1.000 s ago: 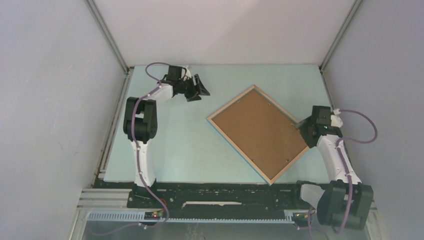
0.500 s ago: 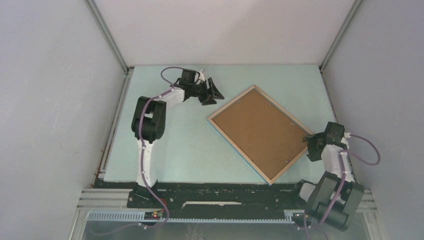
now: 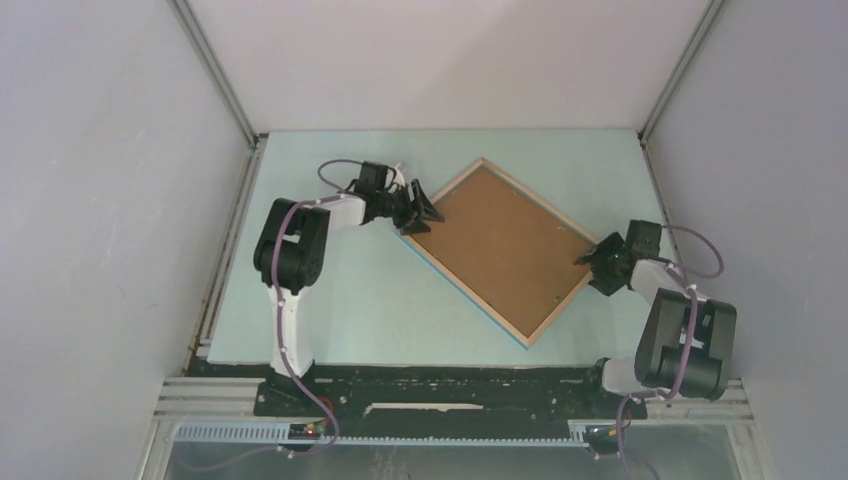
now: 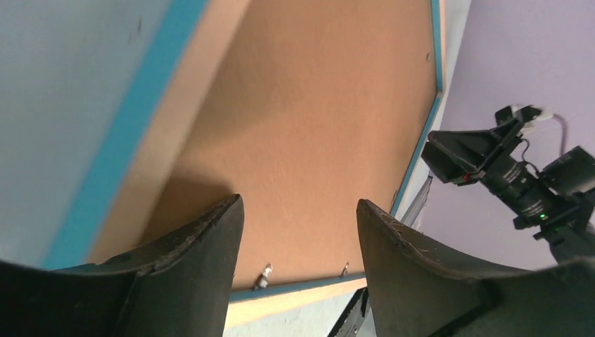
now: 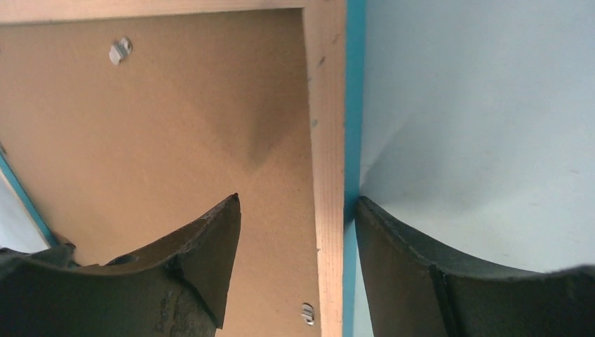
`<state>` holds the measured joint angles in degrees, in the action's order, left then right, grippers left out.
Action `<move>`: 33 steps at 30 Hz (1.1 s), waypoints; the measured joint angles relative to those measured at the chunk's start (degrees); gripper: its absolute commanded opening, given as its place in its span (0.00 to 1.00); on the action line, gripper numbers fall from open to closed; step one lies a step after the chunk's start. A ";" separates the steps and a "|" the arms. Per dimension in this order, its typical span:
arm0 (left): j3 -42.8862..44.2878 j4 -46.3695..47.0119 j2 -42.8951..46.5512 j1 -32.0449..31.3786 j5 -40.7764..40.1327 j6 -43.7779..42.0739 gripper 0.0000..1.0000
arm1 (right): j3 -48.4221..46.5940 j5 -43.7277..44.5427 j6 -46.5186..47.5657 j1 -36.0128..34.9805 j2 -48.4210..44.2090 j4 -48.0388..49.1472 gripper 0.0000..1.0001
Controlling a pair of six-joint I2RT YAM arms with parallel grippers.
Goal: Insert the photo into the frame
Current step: Adjust the photo frame at the center of the board.
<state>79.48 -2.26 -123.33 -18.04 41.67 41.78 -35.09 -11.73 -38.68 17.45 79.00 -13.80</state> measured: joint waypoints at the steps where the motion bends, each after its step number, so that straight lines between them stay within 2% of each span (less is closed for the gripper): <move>1: -2.01 0.66 1.42 -0.11 -0.55 0.17 0.69 | -0.66 0.28 1.05 -1.51 0.59 -0.02 0.68; 8: -19.23 4.90 14.34 -0.15 -4.07 1.79 0.68 | -5.22 1.99 4.15 -9.75 4.37 -2.69 0.68; 12: -26.10 6.64 20.15 -0.13 -4.24 2.86 0.71 | -5.99 2.23 5.03 -8.72 5.18 -3.78 0.68; 15: -26.16 5.18 22.45 0.26 -4.50 2.60 0.71 | -6.14 2.23 5.66 -7.04 5.09 -4.44 0.69; 20: -19.52 0.33 23.78 2.12 -6.67 -0.98 0.73 | -6.16 -0.74 8.11 -6.60 3.04 -5.51 0.70; 25: -9.64 -2.03 23.32 5.05 -15.85 -6.21 0.75 | -6.16 -5.29 9.99 -7.10 0.50 -5.49 0.69; 30: 2.38 -0.72 14.86 7.93 -22.49 -7.43 0.74 | -6.16 -7.98 10.14 -7.10 0.20 -5.44 0.66; 33: 5.01 0.72 8.66 9.07 -24.41 -7.06 0.73 | -6.16 -9.22 10.14 -7.08 0.48 -4.94 0.66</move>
<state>84.49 -1.54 -114.67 -8.97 17.26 34.72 -41.25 -20.95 -28.53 10.37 79.48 -18.74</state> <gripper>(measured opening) 0.745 0.662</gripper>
